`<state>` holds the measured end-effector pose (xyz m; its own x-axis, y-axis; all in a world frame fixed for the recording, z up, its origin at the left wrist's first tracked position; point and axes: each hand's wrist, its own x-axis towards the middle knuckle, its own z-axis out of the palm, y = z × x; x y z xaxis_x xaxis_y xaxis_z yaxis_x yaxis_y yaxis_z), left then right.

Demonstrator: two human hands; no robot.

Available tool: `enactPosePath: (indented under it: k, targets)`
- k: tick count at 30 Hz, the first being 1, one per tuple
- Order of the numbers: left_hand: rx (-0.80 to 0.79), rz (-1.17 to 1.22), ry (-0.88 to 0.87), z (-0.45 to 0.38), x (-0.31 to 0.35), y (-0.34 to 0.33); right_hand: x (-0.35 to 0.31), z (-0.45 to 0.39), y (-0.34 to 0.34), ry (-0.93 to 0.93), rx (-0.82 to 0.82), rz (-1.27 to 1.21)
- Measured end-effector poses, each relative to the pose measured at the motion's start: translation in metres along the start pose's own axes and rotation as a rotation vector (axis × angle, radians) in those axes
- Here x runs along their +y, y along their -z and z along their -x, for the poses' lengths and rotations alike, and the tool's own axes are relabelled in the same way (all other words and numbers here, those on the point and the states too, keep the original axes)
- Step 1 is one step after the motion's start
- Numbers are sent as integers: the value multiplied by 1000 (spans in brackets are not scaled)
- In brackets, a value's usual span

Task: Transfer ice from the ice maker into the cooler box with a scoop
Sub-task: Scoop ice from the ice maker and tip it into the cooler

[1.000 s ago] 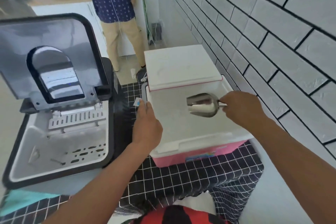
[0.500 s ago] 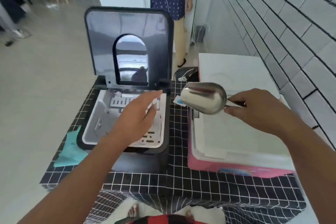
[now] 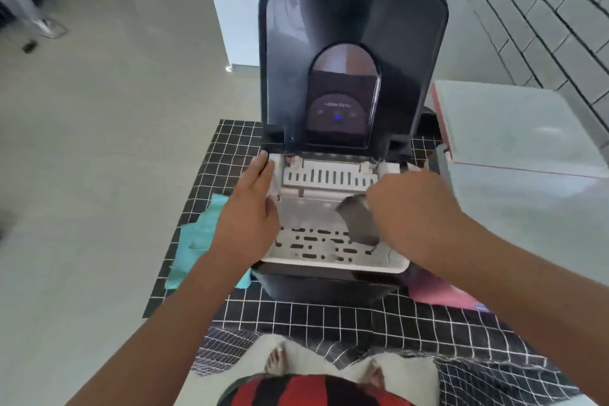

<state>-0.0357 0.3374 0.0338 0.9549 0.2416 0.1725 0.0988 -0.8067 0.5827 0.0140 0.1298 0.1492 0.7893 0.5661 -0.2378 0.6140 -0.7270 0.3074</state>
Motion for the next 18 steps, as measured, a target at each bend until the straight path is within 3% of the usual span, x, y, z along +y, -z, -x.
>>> enactPosePath:
  k: [3,11,18]
  targets:
    - [18,59,5,0,-3,-1,-24,-19,-4,70,-40,132]
    - [7,79,-46,1,-5,0,-54,-68,-11,142,-332,310]
    - [32,123,-58,0,-11,-5,-62,-84,10,179,-258,187]
